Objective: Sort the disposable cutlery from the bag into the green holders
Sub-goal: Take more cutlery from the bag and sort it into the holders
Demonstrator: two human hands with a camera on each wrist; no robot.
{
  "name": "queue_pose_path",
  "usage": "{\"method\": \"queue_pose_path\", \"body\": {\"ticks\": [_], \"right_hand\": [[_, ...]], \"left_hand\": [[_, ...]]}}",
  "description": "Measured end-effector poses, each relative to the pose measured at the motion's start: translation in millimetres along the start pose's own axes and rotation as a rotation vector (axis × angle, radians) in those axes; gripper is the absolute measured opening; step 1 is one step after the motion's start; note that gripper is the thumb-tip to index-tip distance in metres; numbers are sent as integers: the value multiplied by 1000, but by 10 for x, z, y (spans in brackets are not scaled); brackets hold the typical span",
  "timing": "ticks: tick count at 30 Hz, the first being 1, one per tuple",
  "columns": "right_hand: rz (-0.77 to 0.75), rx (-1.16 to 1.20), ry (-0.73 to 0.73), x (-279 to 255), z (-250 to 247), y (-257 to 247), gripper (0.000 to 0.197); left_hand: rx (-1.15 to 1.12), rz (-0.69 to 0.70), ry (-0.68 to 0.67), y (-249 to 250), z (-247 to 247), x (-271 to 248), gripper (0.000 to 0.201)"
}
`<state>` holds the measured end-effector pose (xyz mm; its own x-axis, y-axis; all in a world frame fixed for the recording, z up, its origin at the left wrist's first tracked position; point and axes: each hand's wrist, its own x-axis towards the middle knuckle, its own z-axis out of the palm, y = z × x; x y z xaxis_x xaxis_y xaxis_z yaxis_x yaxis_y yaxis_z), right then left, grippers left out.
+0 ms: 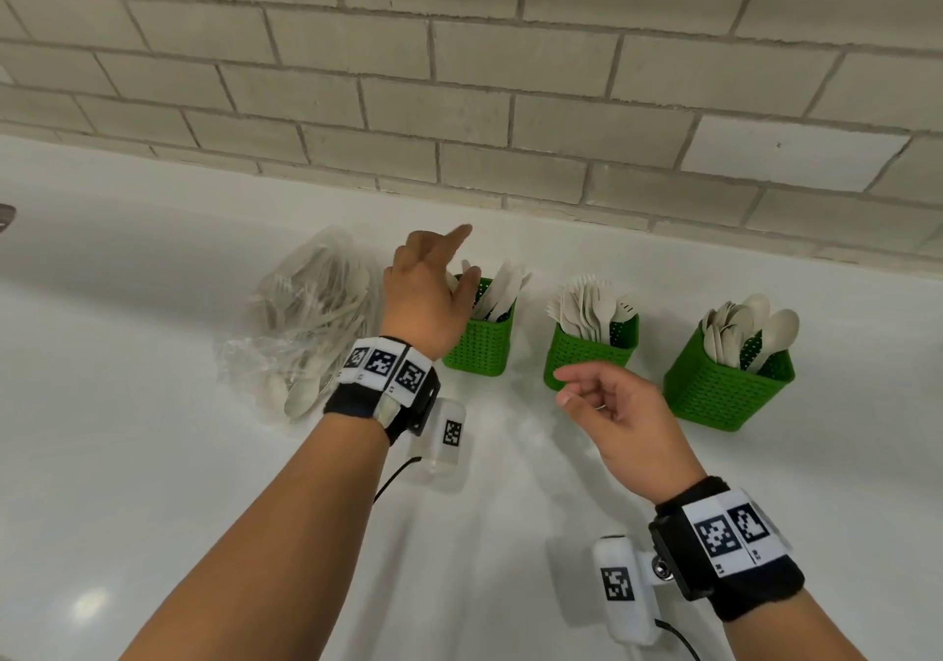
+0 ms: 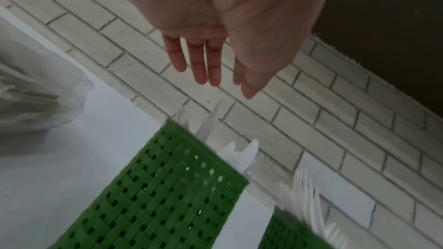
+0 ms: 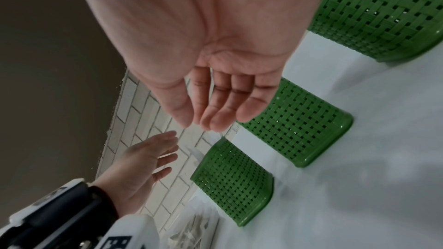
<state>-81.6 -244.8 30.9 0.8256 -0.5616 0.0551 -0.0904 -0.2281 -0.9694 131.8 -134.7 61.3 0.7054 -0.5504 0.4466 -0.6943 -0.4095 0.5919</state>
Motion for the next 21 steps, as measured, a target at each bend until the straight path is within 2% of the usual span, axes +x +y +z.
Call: {"method": "queue_pose_path", "body": {"ticks": [2,5,9,13,17,19,21], "right_hand": [[4,-10,-25,-4,18,-5,21],[15,-32,-69,-2,73,-8,21],[54,-59,-144,30,265,-25,21],[162,-43,-226,195,647,-143,21],[304,52,-245,531,1283,-288,40],[381,116,-207,766,1658,-357,52],[496,141,-186,1007,2002,-394,75]], "left_hand": [[-63,-53,9,-56,-151,-47,41],[76,-186,14,-271,-405,-123,37],[301,-529,-81,-718,-760,-229,56],[349,-719,-104,-1201,-1044,-278,75],[155,-814,-157,-1578,-1225,-202,93],[-22,-820,-152,-1752,-1272,-136,93],[-211,-848,-159,-1866,-1286,-104,85]]}}
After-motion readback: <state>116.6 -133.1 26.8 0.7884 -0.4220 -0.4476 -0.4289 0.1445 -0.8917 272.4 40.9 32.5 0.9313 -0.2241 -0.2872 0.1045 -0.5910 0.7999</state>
